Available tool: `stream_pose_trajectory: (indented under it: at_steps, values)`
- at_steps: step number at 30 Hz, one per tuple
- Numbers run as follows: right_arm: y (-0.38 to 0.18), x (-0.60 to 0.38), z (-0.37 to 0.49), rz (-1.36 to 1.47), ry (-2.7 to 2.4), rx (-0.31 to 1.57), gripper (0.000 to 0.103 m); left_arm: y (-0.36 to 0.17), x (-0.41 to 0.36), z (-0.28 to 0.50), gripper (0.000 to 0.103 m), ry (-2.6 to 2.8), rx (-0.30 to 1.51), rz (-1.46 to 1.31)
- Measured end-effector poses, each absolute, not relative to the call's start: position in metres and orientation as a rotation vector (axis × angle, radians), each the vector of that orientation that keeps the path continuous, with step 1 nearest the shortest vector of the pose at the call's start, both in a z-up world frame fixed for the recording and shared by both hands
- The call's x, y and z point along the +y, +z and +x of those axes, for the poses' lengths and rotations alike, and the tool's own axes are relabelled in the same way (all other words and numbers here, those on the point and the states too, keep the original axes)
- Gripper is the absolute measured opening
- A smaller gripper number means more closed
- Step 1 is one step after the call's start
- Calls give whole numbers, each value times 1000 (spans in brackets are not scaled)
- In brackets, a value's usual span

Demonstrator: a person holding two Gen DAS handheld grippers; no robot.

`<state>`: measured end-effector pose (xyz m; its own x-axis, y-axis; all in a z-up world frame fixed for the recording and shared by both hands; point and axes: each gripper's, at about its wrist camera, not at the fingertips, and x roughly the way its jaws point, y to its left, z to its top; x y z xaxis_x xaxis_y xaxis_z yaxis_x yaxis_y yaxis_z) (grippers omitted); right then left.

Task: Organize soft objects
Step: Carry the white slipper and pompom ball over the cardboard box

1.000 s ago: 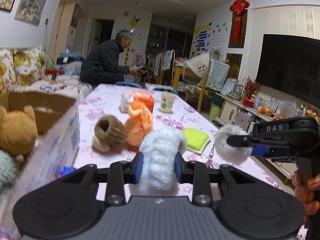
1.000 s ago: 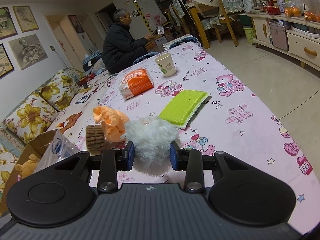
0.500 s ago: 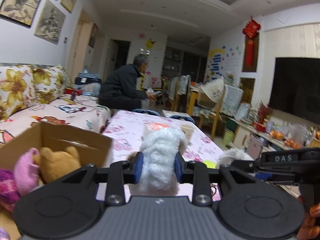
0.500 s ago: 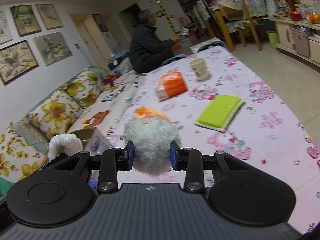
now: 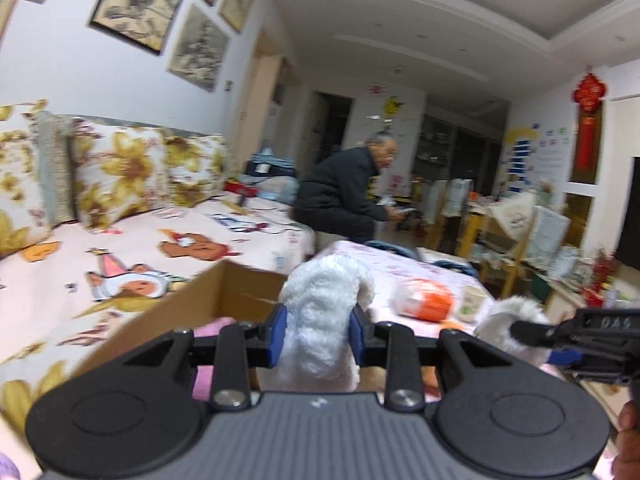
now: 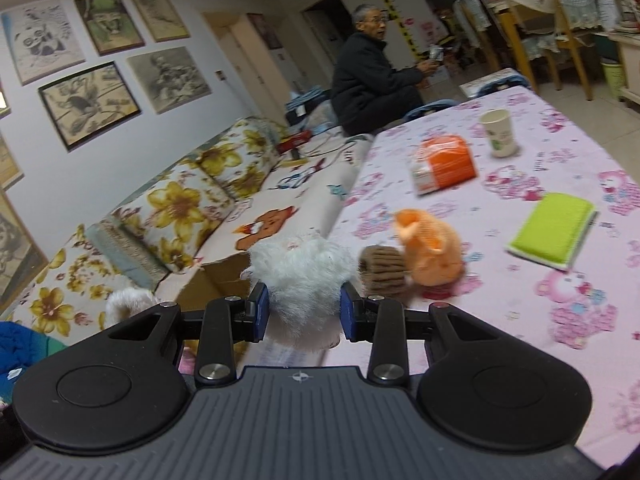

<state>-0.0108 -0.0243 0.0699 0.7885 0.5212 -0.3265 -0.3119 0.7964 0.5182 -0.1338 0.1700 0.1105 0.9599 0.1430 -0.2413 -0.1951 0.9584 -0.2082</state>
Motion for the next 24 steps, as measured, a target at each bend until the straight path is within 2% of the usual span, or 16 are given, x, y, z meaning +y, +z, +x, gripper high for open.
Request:
stream_pose_trajectory:
  at_steps: [15, 24]
  values:
    - [66, 25, 40, 382, 556, 498, 44, 78, 200, -132, 33, 250, 377, -271]
    - [67, 29, 38, 387, 563, 493, 44, 74, 199, -132, 34, 245, 401, -264]
